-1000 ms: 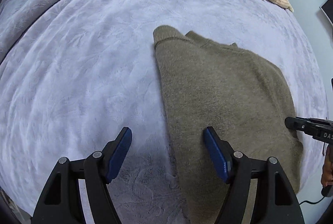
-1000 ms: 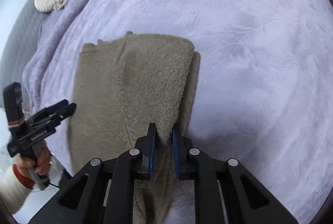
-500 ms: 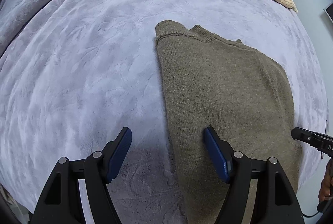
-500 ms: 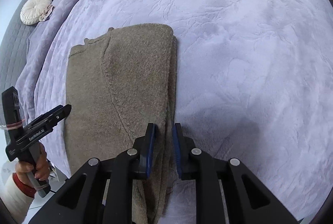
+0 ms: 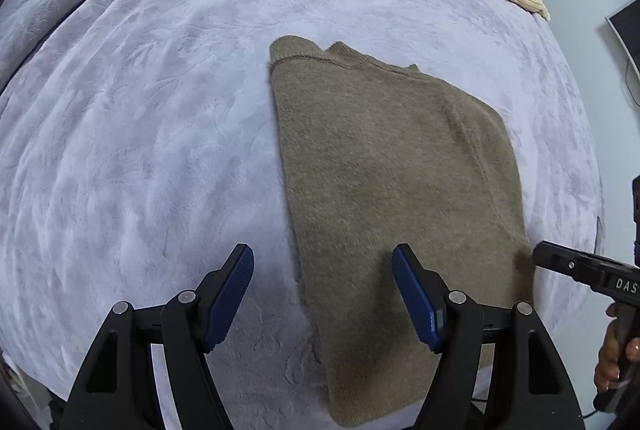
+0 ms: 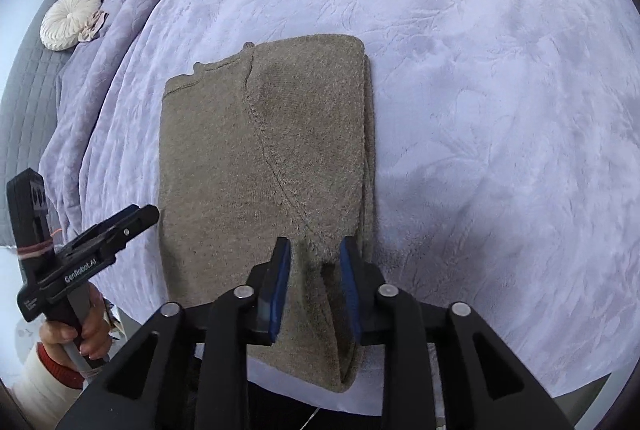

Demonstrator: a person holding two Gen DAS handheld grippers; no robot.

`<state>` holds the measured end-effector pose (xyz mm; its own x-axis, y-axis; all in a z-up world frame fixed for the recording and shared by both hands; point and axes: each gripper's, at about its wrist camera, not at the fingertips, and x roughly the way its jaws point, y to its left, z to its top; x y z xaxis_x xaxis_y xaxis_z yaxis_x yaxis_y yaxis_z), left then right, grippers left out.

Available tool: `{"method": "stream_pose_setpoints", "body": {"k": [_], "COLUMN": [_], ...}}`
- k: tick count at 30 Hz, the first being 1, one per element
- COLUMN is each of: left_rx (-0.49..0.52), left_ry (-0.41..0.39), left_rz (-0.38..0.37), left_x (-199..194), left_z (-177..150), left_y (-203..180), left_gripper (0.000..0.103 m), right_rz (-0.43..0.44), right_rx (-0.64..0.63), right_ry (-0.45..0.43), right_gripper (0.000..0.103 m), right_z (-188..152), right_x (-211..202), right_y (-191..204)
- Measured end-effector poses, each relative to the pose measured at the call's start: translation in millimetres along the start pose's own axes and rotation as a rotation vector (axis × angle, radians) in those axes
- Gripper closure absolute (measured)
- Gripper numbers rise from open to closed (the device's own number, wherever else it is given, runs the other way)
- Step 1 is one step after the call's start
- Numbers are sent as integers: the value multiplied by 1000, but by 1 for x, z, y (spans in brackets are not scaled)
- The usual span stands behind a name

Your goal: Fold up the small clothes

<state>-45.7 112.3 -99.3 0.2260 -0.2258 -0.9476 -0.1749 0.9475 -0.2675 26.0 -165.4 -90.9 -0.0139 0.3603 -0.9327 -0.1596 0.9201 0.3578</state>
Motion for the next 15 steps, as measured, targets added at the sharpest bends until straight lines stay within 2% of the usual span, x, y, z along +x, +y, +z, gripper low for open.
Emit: {"method": "stream_pose_setpoints", "body": {"k": [1,2,6,7,8,9,12,15], "left_rx": [7,11,-19,-21,-13,3,57,131], "left_ry": [11,23,91,97,102,102,83,111], "left_rz": [-15,-30,-108,-116,-115,-103,-100,-32], "left_x": [-1,-2,3,5,6,5,-1,13], "left_z": [-4,-9,-25,-28,-29,-31,-38,-51], "left_y": [-2,-4,-7,-9,-12,-16,-27,-31], "left_gripper": [30,31,53,58,69,69,69,69], "right_rz": [28,50,129,144,160,165,144,82], "right_rx": [10,18,70,88,103,108,57,42], "right_ry": [4,7,28,42,65,79,51,58], "right_gripper": [57,56,57,69,90,96,96,96], "right_z": [-3,-5,-15,-16,-16,-18,-23,-27], "right_x": [0,-1,5,9,14,17,8,14], "right_y": [-1,-2,-12,-15,-16,-16,-7,-11]}}
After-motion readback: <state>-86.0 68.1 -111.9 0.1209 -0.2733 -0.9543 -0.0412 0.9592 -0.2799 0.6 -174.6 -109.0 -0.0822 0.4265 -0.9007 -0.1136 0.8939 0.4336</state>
